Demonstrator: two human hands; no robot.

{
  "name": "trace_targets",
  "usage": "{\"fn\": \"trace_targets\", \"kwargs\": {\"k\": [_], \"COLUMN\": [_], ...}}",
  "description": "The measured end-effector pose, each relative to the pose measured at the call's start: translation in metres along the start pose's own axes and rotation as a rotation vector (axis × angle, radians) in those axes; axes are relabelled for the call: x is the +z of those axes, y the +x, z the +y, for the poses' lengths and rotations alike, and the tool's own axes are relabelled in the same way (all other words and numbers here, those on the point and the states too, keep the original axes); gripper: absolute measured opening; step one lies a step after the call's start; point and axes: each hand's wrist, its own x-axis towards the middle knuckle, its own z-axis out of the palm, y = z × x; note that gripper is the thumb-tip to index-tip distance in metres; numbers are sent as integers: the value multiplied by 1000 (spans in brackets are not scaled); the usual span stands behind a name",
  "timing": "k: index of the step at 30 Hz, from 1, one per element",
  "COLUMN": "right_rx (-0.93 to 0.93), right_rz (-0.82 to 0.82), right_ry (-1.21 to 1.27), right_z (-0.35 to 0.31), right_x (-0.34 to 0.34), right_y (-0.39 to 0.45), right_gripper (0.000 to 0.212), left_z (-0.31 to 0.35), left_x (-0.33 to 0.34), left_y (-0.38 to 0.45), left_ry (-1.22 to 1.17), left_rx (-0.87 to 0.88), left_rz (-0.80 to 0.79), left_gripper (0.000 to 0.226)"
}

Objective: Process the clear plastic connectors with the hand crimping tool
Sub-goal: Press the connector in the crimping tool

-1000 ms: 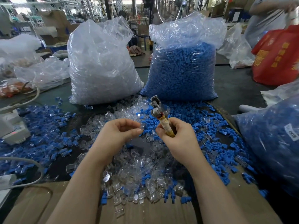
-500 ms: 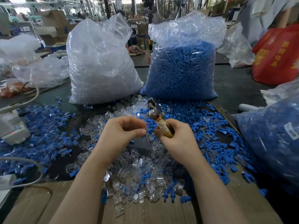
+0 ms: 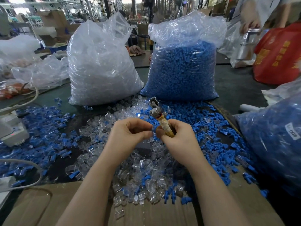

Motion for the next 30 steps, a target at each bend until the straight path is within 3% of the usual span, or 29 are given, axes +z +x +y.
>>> {"fn": "trace_targets", "kwargs": {"k": [5, 30], "right_rx": [0, -18], "right_rz": [18, 45], "right_ry": [64, 54], "right_z": [-1, -1], "right_x": [-2, 1], "right_y": [0, 0], "right_gripper": [7, 14], "left_z": [-1, 0], "left_x": [4, 10], "left_y": [1, -1], "left_ry": [-71, -157], "left_rx": [-32, -6], "left_rz": [33, 70], "left_gripper": [17, 20]}}
